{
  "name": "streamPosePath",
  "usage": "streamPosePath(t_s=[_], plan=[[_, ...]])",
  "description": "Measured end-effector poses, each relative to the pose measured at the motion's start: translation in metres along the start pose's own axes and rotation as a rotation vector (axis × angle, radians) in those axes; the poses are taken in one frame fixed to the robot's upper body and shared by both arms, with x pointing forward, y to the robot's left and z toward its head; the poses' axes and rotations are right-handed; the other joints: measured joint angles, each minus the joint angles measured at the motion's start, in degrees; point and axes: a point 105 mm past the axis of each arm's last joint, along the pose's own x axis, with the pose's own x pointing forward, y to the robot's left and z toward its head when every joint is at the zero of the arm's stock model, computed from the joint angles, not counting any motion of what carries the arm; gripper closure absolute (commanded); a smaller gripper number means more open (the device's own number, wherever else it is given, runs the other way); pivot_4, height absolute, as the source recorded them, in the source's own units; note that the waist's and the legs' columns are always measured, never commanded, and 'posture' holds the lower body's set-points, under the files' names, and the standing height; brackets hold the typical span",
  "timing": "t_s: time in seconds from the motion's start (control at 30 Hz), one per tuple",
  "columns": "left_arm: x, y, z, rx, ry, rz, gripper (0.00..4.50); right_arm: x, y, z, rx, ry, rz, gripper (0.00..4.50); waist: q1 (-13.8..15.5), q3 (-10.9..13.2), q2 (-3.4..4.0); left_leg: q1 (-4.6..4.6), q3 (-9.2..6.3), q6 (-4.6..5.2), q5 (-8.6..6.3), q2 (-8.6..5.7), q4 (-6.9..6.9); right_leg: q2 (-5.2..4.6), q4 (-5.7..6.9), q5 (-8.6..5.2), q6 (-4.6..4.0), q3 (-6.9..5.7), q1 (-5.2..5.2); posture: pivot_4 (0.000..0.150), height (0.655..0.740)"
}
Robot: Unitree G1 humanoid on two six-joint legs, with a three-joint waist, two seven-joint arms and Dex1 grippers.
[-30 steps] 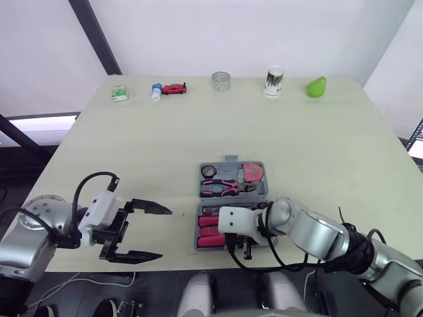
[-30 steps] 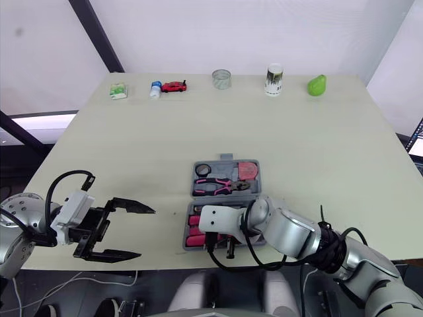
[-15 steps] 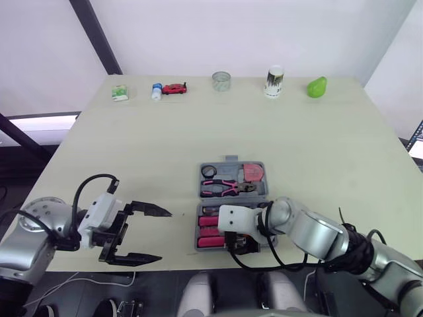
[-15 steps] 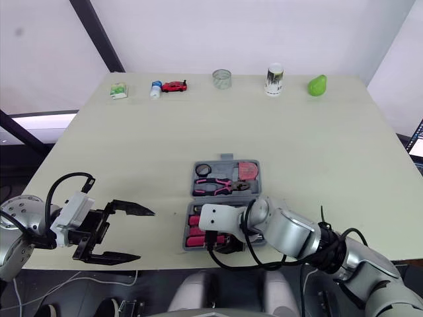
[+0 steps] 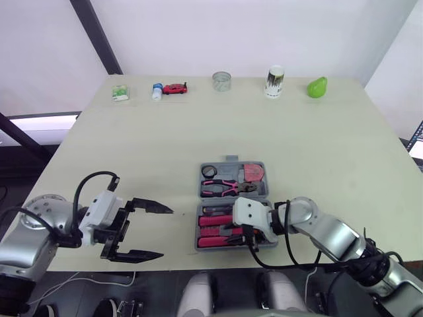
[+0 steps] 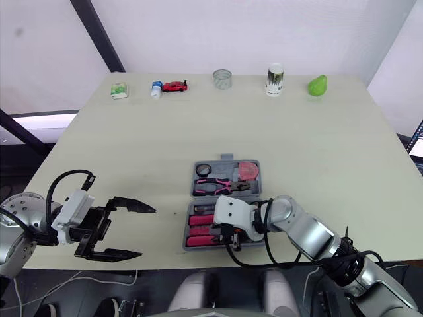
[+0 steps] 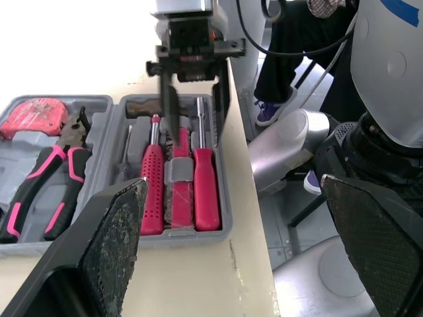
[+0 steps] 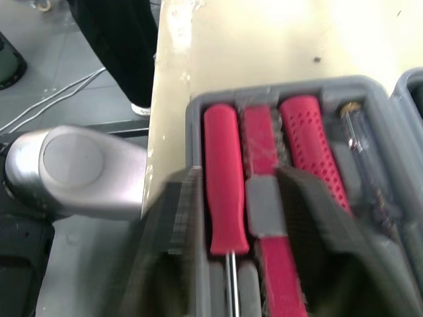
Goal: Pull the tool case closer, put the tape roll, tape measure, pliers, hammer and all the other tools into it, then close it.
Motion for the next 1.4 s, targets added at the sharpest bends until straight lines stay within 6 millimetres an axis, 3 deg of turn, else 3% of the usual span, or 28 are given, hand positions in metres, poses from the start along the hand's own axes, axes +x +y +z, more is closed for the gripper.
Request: streamPosePath(t_s=[0.33,0.77,0.87,0.93,0.97,1.1,1.27,1.4], plan=[[0.001,0.000,0.000,0.000,-0.006,0.001,0.00,0.007,-0.002,-0.021,0.030,0.009,-0.008,4.37,0.1,0.0,-0.01,0.00,0.01,0.00,0.00,0.00,0.00,0.00,0.00,0.00,0.00,0.00,0.01,0.150,0.7400],[0.004,0.003,-0.003,-0.041,-0.048,0.040,0.00,0.000,-0.002,-0.026,0.067,-0.029,-0.057,4.37,0.2,0.0,-0.03,0.06,0.00,0.00,0.00,0.00,0.01,0.00,0.01,0.00,0.00,0.02,0.06,0.150,0.7400],[0.002,0.011,-0.007,-0.081,-0.065,0.109,0.00,-0.018,-0.019,-0.026,0.079,-0.037,-0.158,4.37,0.2,0.0,-0.03,0.05,0.01,0.00,0.00,-0.01,0.03,0.00,0.01,0.01,0.01,0.02,0.06,0.150,0.7400],[0.001,0.022,-0.015,-0.105,-0.082,0.205,0.00,-0.043,-0.040,-0.018,0.088,-0.104,-0.275,4.37,0.2,0.0,-0.04,0.05,-0.02,0.00,0.00,-0.01,0.02,0.01,0.00,0.01,0.02,0.02,0.07,0.150,0.7400],[0.001,0.023,-0.015,-0.108,-0.084,0.212,0.00,-0.046,-0.041,-0.017,0.089,-0.111,-0.285,4.37,0.2,0.0,-0.04,0.05,-0.02,0.00,0.00,-0.01,0.02,0.01,0.00,0.01,0.02,0.02,0.07,0.150,0.7400],[-0.005,0.036,-0.027,-0.154,-0.107,0.344,0.00,-0.087,-0.058,-0.009,0.060,-0.271,-0.437,4.37,0.2,0.0,-0.06,0.04,-0.03,0.00,0.00,-0.02,0.00,0.01,-0.01,0.02,0.03,0.01,0.08,0.150,0.7400],[-0.015,0.053,-0.051,-0.195,-0.079,0.445,0.00,-0.113,-0.071,-0.052,0.166,-0.185,-0.481,4.37,0.2,0.0,-0.04,0.13,0.00,0.00,0.00,-0.04,0.03,0.01,0.00,0.02,0.03,0.03,0.16,0.150,0.7400],[-0.003,0.071,-0.076,-0.233,-0.047,0.467,0.00,-0.115,-0.086,-0.079,0.202,-0.106,-0.494,4.37,0.2,0.0,-0.05,0.12,-0.02,0.01,0.01,-0.06,0.06,0.03,0.01,0.03,0.04,0.02,0.18,0.150,0.7400]])
